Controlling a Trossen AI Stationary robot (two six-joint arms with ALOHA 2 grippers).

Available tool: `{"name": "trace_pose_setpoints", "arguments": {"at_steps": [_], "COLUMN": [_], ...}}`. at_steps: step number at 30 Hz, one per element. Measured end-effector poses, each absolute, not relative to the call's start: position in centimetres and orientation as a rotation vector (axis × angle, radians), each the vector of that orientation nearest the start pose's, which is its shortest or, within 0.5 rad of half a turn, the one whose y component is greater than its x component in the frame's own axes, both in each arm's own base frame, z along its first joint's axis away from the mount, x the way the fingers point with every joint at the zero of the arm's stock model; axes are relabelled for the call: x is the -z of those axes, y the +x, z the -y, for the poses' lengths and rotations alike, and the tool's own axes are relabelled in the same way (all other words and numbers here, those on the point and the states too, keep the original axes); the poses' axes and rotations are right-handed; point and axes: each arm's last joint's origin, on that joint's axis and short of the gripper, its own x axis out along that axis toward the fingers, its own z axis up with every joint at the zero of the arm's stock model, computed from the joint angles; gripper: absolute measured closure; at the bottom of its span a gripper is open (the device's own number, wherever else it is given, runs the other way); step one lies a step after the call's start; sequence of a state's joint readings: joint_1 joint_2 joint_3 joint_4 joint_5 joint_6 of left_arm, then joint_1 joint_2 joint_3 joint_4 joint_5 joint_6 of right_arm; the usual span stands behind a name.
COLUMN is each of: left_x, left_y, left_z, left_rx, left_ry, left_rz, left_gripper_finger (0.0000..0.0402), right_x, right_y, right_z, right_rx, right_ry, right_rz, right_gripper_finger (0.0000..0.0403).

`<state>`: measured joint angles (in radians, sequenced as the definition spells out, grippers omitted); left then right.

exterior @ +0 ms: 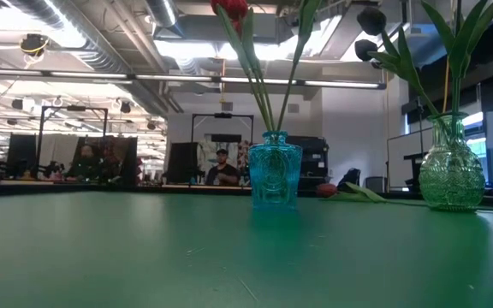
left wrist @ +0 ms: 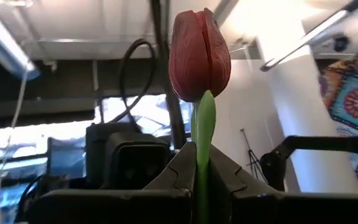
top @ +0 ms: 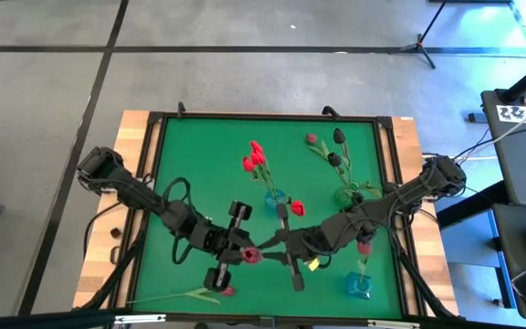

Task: Sort flowers into vase by color
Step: Put the dark red flower in the bottom blue vase

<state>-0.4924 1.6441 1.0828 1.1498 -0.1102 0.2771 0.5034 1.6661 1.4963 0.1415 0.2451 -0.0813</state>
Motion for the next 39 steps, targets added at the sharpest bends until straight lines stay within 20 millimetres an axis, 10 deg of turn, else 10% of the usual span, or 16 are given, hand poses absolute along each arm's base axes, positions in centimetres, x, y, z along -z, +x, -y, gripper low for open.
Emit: {"name": "trace_pose_setpoints", "arguments": {"at_steps": [14,26,39], "left_x": [-34.2,-32.4,-31.1], "left_y": [29.0,24.0,23.9], "left_z": [19.2,24.4,24.7], "left_rx": [0.126,0.184,0.181], "left_ry": [0.076,0.171,0.057], "left_rz": [0.289,0.053,-0.054], "left_gripper_finger": [0.0291,0.0265,0.0272], "right_x": [-40.1,-45.3,-43.1], "right_y": [31.8,21.8,11.8], "right_z": [-18.7,-20.8,-26.7], "right_rx": [-0.263,-0.318,-0.530], "right_ry": [-0.045,0.177,0.356], "right_rz": [-0.029,-0.001,-0.313], "right_gripper_finger": [0.0389,0.0391,0.0390]}}
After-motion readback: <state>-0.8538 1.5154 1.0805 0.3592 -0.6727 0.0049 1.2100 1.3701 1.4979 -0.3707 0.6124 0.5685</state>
